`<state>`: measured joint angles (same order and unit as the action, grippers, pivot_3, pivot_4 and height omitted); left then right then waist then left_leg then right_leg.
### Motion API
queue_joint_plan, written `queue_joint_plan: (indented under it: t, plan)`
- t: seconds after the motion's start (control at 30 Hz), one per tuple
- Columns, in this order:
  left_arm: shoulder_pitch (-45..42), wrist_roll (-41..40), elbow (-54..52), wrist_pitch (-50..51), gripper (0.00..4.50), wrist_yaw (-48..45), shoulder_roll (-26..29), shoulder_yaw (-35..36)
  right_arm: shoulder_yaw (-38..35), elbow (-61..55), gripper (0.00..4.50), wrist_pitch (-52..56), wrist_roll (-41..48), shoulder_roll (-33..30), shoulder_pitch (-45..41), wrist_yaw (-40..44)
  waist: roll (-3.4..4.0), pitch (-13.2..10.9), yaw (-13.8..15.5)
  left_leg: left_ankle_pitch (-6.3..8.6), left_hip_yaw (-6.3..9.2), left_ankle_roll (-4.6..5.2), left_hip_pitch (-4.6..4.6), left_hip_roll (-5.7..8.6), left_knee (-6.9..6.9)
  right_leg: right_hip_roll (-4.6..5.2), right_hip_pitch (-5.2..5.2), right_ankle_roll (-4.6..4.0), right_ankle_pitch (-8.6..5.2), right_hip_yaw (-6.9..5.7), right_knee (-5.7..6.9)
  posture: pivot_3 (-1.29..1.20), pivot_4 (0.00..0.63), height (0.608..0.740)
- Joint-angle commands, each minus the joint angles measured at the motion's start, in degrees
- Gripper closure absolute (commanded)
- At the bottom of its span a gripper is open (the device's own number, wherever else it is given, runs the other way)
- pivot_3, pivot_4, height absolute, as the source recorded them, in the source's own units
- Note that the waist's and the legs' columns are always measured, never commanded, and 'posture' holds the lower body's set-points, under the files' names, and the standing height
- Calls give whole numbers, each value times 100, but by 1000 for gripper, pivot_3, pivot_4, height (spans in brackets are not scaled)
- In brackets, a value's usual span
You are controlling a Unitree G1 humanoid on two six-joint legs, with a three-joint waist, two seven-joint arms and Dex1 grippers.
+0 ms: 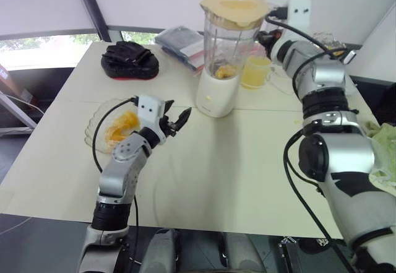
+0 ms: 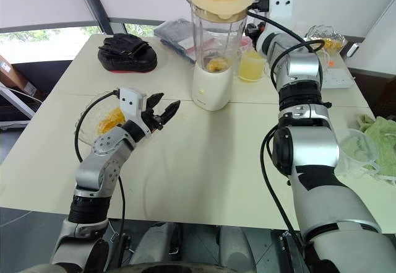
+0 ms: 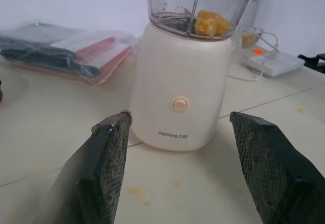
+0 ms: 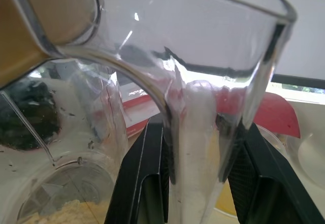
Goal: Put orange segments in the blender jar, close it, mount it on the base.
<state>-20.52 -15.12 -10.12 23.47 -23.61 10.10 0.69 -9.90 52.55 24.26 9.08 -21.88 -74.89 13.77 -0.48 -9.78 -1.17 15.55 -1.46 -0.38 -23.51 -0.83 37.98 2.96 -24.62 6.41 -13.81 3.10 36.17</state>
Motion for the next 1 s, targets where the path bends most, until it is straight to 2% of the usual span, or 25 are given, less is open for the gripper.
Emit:
queue_joint_plan:
  t: [0.03, 0.07, 0.13, 0.2, 0.27, 0.57, 0.8, 1.0]
  plan:
    - [-62, 34, -194, -166, 1243, 6, 22, -90, -8, 467, 3553, -96, -77, -31, -150, 15, 0, 0, -8, 0, -1, 0, 4, 1, 0, -1, 3, 0, 0, 1, 0, 0, 150, 740]
    - [-53, 45, -189, -180, 1243, 13, 17, -106, -13, 559, 3553, -139, -82, -50, -181, 29, 0, 1, -7, 0, -3, 0, 8, 2, 0, -3, 6, 0, 0, 1, 0, 0, 150, 740]
    - [-25, 69, -184, -213, 1206, 16, 16, -147, 6, 653, 2505, -222, -102, -74, -218, 62, -2, 2, -5, -1, -4, -1, 10, 2, 1, -6, 9, -2, 1, 0, 1, 0, 150, 740]
    - [-5, 100, -191, -233, 1206, 24, 24, -191, 45, 701, 1816, -339, -180, -89, -231, -16, 0, 0, -5, -3, -7, -6, 9, 2, 2, -10, 11, -7, 4, 0, 0, 0, 150, 740]
    - [14, 111, -209, -242, 1206, 27, 28, -208, 58, 726, 884, -382, -203, -95, -236, 26, 0, 0, -5, -4, -9, -7, 8, 2, 2, -11, 10, -8, 4, 0, 1, 0, 150, 740]
    - [-25, 134, -126, -281, 1206, 23, 48, -232, -3, 525, 884, -257, -150, -70, 9, 78, 0, 0, -3, -5, -6, -8, 7, 1, 2, -11, 9, -8, 5, 0, 0, 0, 150, 740]
    - [-117, 7, -107, -155, 1206, -32, 117, -131, 40, -467, 884, 287, -80, 27, 1045, 138, 0, 1, 8, -5, -4, -8, 6, 0, 2, -11, 10, -8, 5, 0, 0, 0, 150, 740]
    - [-175, -293, -356, 98, 1206, -162, 273, -22, -127, -4761, 884, 1930, 620, -398, 3385, 675, 5, -2, 59, -5, 15, -8, -5, -7, 1, -8, 4, -6, 4, -6, 1, 0, 150, 740]
